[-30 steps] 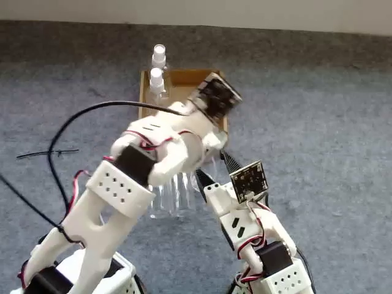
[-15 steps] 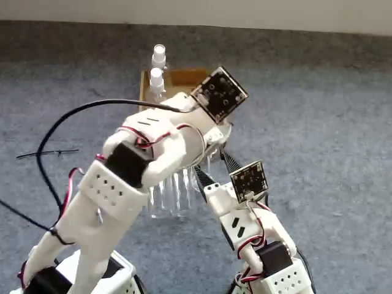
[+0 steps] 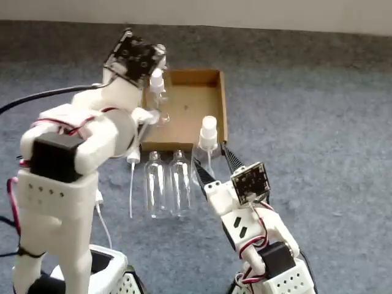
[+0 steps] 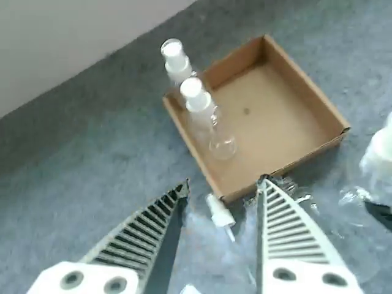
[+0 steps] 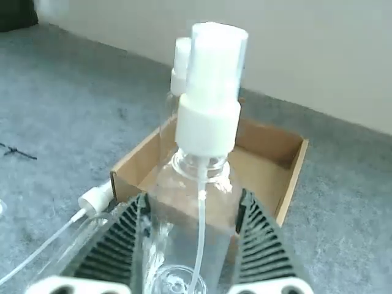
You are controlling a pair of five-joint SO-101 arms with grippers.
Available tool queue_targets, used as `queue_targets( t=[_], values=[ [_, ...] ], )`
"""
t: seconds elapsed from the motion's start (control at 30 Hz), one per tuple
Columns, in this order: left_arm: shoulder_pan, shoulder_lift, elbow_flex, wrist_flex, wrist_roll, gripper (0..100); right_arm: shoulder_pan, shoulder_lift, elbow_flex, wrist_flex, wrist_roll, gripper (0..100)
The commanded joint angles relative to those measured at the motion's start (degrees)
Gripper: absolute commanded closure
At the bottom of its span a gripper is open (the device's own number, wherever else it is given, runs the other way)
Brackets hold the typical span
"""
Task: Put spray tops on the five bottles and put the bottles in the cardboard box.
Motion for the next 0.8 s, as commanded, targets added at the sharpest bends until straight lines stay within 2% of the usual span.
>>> queue_targets(
  t=[0.0,0.23,0.33,0.47,0.63,0.7,0.77],
  values=[
    [-7.43,-9.54,10.68,-2.29,0.18,82,0.31,4.70,-9.10,-3.21,1.32,99.5],
    [-11.74,-24.13,45.41,-21.36,0.97,82,0.22,36.44,-29.49,-9.19,1.32,99.5],
    [-17.01,-27.74,55.78,-29.63,4.92,82,-1.89,50.15,-38.99,-9.80,1.32,99.5],
    [-25.10,-28.62,63.16,-38.59,5.80,82,-5.49,65.80,-48.31,-9.80,1.67,99.5],
    [-26.24,-26.77,67.82,-45.10,5.80,82,-9.19,79.34,-54.99,-10.07,1.67,99.5],
    [-26.33,-26.07,67.91,-45.71,5.80,82,-9.54,81.63,-56.04,-15.69,1.32,99.5],
    [-26.33,-25.36,67.91,-45.80,5.80,82,-9.27,82.59,-53.05,-25.71,1.32,99.5]
  ],
)
